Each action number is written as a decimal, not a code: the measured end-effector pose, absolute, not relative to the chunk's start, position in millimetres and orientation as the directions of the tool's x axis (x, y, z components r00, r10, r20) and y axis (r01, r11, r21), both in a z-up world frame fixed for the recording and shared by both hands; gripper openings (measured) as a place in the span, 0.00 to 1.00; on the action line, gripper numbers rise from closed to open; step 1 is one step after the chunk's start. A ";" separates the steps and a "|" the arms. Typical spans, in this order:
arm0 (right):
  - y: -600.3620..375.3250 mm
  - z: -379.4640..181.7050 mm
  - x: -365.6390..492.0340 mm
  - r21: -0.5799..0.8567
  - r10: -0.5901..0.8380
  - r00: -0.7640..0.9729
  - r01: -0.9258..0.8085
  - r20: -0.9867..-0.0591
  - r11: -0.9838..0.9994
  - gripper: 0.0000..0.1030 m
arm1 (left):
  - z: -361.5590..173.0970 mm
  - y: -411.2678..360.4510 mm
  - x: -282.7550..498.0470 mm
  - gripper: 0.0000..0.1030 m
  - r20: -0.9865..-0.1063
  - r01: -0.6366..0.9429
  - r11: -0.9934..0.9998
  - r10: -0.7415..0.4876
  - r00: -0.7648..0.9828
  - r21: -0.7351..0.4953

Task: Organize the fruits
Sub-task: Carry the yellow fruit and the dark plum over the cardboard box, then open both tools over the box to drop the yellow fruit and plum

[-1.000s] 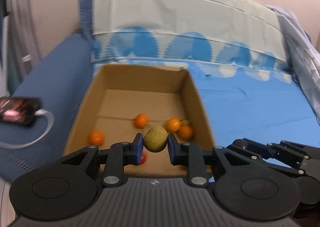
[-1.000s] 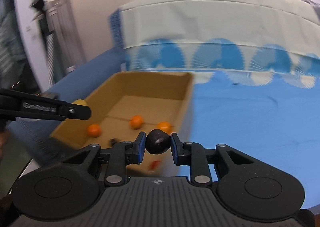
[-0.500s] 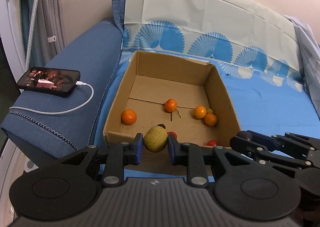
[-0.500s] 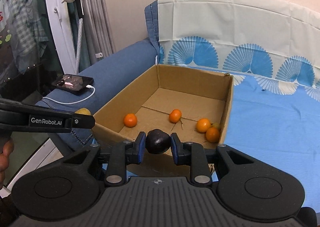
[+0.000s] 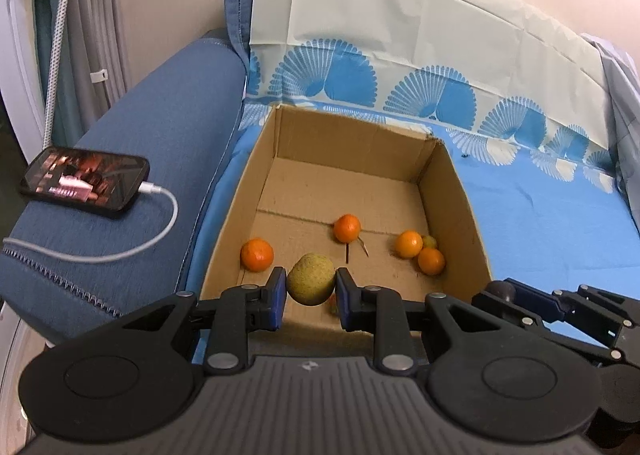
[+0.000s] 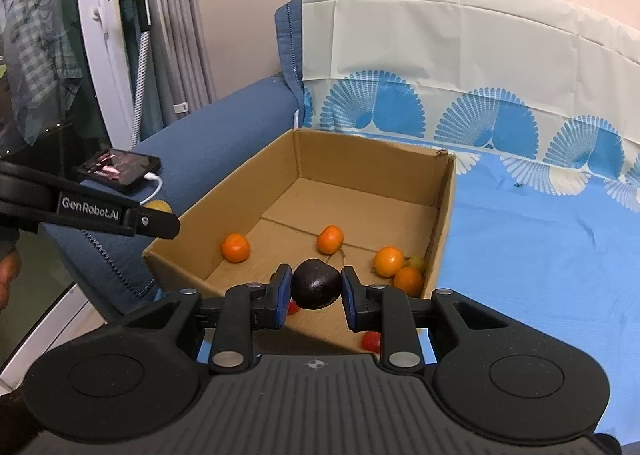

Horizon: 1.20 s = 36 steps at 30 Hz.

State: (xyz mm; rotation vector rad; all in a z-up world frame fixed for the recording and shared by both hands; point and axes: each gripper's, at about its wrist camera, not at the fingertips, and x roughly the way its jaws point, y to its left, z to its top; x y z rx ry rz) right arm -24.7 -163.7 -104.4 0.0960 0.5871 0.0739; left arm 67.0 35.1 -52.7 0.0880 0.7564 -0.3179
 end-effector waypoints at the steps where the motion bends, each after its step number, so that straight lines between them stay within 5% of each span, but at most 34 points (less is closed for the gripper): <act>1: -165.5 -105.3 -22.7 0.114 0.096 0.829 -0.039 -0.551 0.993 0.27 | -52.2 33.5 69.6 0.28 -0.686 0.315 0.948 -0.252 0.683 -0.035; 36: -175.4 -151.3 71.7 0.095 0.102 0.783 -0.056 -0.614 0.994 0.27 | -103.0 -11.5 174.9 0.28 -0.763 0.312 0.949 -0.177 0.622 0.034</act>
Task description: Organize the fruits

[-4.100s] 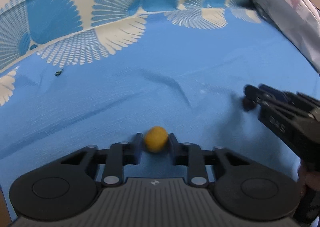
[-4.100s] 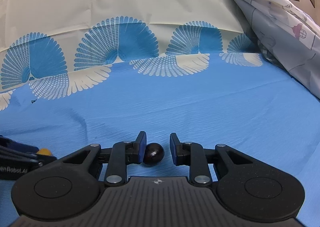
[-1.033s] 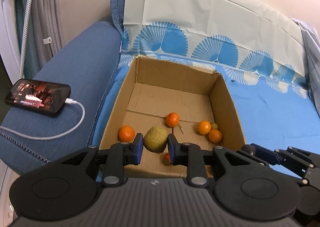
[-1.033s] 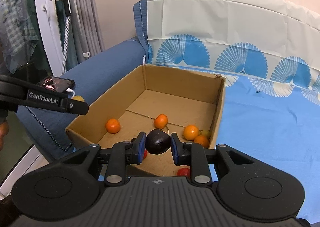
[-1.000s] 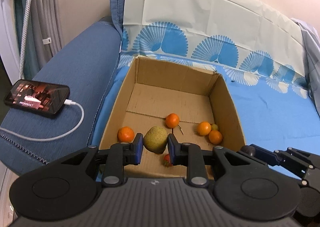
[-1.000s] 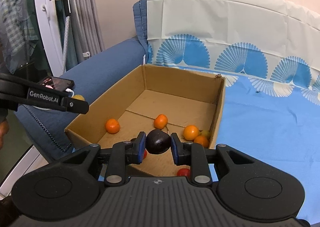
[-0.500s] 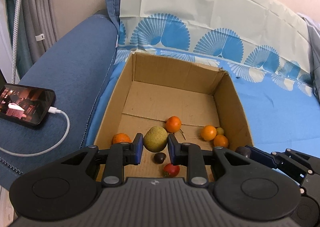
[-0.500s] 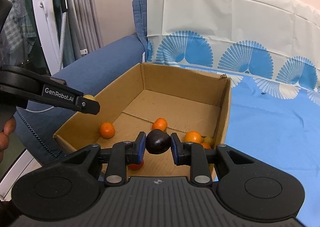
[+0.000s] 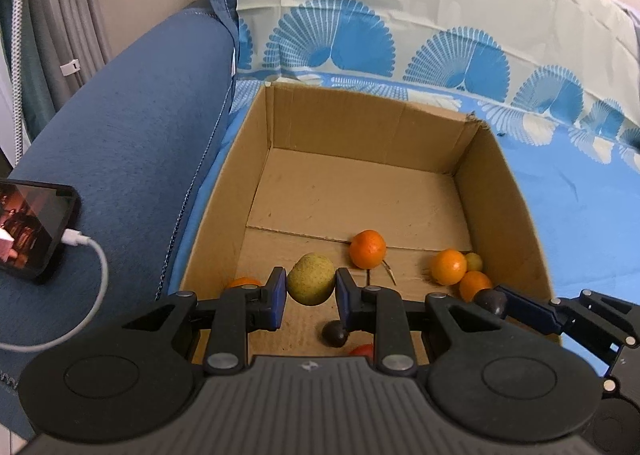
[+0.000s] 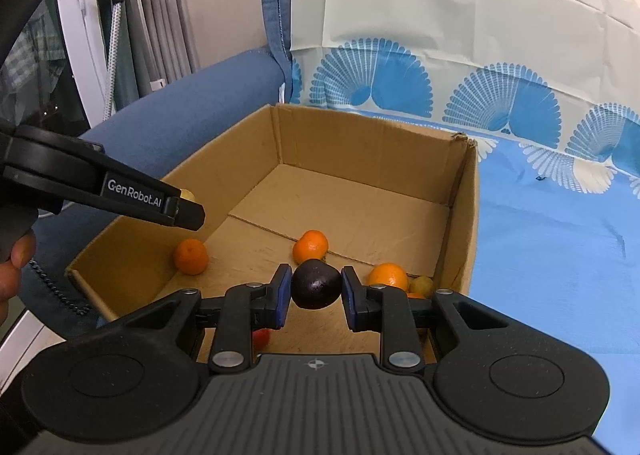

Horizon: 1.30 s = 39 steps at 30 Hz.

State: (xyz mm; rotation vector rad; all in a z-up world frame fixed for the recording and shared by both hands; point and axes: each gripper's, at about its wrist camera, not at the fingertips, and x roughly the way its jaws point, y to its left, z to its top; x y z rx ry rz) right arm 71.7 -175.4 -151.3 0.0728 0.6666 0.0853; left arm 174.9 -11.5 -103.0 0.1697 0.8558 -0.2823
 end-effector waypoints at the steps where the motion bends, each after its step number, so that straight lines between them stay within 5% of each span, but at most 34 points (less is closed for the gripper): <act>1: -175.6 -153.2 74.7 0.092 0.100 0.780 -0.055 -0.618 0.994 0.27 | -106.1 -12.6 178.0 0.28 -0.767 0.311 0.950 -0.171 0.618 0.039; 13: -179.0 -174.6 100.1 0.047 0.081 0.750 -0.067 -0.657 0.997 0.27 | -140.5 -20.8 204.5 0.28 -0.801 0.319 0.945 -0.135 0.583 0.073; 14: -178.7 -175.7 102.1 0.040 0.083 0.747 -0.075 -0.659 0.996 0.27 | -142.2 -21.6 205.6 0.35 -0.799 0.325 0.943 -0.140 0.585 0.073; 17: -176.4 -175.4 104.7 0.000 0.078 0.749 -0.104 -0.658 0.995 0.33 | -140.4 -23.8 204.1 0.96 -0.776 0.334 0.939 -0.151 0.612 0.081; 18: -175.9 -173.5 104.1 -0.015 0.071 0.754 -0.107 -0.653 0.994 0.53 | -136.9 -23.7 200.4 1.00 -0.751 0.325 0.941 -0.146 0.643 0.095; 19: -175.6 -170.9 102.6 -0.028 0.064 0.761 -0.107 -0.645 0.994 0.73 | -133.4 -23.7 196.0 1.00 -0.725 0.323 0.940 -0.150 0.672 0.106; 20: -175.5 -167.7 99.5 -0.040 0.055 0.776 -0.103 -0.629 0.994 0.80 | -130.3 -23.8 192.6 1.00 -0.712 0.337 0.935 -0.162 0.683 0.110; 25: -173.7 -157.6 79.9 -0.055 0.052 0.780 -0.110 -0.624 0.992 0.94 | -120.9 -21.6 173.8 1.00 -0.704 0.368 0.922 -0.183 0.686 0.118; 39: -173.8 -131.8 5.5 0.053 -0.042 0.760 0.101 -0.649 0.994 0.99 | -100.4 -0.6 110.5 1.00 -0.750 0.324 0.939 -0.135 0.647 0.111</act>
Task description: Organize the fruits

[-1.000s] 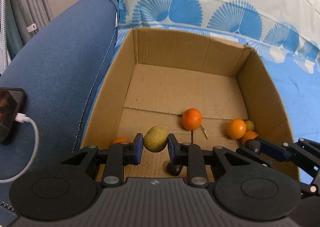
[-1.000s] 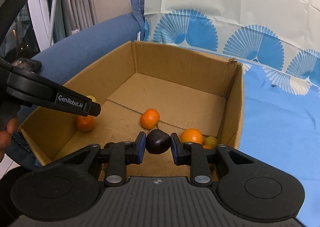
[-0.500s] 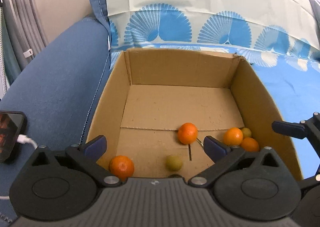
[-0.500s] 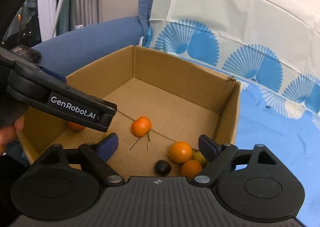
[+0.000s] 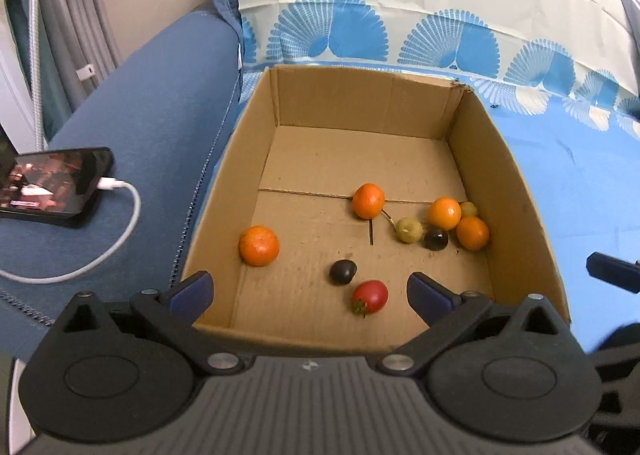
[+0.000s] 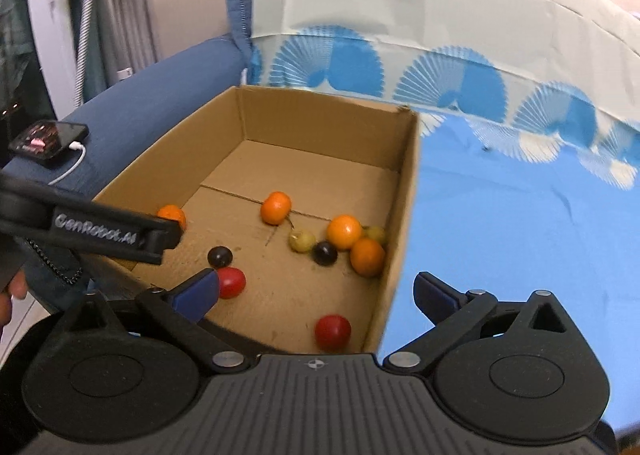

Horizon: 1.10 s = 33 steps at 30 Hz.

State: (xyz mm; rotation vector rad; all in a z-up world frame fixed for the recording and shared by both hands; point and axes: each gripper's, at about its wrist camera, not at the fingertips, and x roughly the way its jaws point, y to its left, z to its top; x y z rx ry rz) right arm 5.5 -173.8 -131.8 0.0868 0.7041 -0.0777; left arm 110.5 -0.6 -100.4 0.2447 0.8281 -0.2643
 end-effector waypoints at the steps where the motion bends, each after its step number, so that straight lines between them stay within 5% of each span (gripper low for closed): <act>1: -173.7 -129.0 0.3 0.056 -0.049 0.765 0.111 -0.642 0.992 0.99 | -97.7 0.5 105.5 1.00 -0.745 0.324 0.939 -0.132 0.653 0.117; 20: -158.5 -104.2 -55.5 0.012 -0.109 0.819 0.140 -0.563 0.990 0.99 | -70.6 27.1 43.0 1.00 -0.647 0.195 0.979 -0.115 0.754 0.054; 26: -158.1 -100.5 -60.0 0.005 -0.110 0.821 0.136 -0.561 0.991 0.99 | -68.3 39.7 44.3 1.00 -0.681 0.260 0.962 -0.243 0.691 -0.080; 33: -155.3 -96.9 -63.0 -0.001 -0.104 0.827 0.124 -0.552 0.992 0.99 | -67.7 47.7 46.5 1.00 -0.699 0.211 0.968 -0.245 0.672 -0.135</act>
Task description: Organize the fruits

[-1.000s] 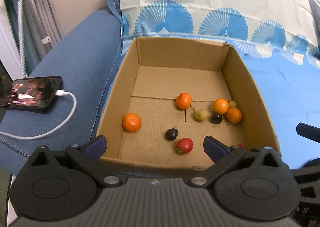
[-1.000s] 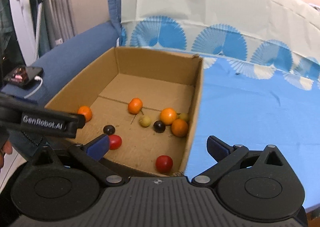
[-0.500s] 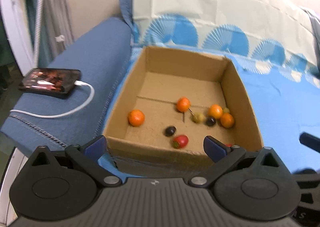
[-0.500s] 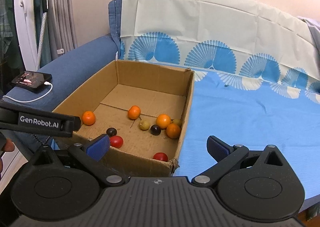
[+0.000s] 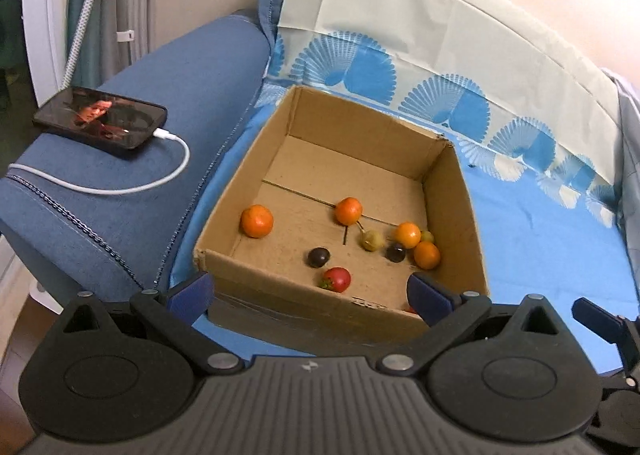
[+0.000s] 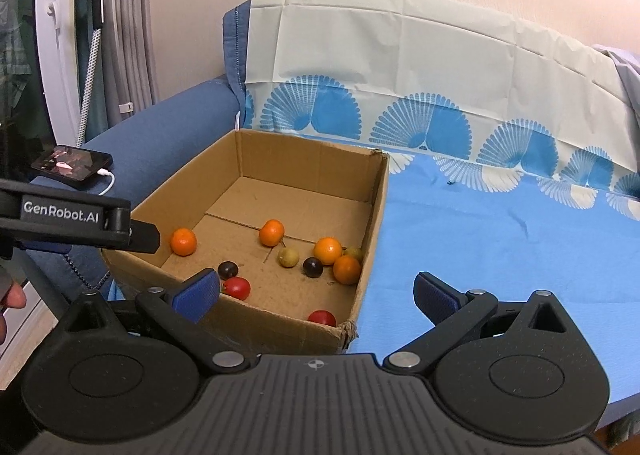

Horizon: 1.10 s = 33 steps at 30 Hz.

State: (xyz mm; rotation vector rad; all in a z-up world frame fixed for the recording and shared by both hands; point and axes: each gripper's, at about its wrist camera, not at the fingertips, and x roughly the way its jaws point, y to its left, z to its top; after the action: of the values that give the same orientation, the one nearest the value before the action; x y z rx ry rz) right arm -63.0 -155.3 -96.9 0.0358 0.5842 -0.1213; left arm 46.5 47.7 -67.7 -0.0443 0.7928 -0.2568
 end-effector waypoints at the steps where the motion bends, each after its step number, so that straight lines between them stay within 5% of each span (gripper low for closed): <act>1: -155.7 -97.1 -63.4 0.000 -0.102 0.827 0.123 -0.552 0.992 0.99 | -67.1 47.0 45.9 1.00 -0.699 0.211 0.970 -0.237 0.675 -0.124; 17: -156.6 -97.7 -65.2 0.005 -0.097 0.827 0.120 -0.555 0.993 0.99 | -67.4 25.9 42.8 1.00 -0.706 0.236 0.968 -0.106 0.700 0.089; 33: -160.1 -99.4 -63.6 0.017 -0.096 0.823 0.127 -0.560 0.992 0.99 | -65.9 13.6 37.2 1.00 -0.681 0.233 0.959 -0.062 0.730 0.162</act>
State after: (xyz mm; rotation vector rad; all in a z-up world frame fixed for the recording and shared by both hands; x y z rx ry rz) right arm -63.6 -160.1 -99.4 0.0539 0.5921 -0.1188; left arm 37.2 13.6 -65.9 0.2441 0.7363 -0.1639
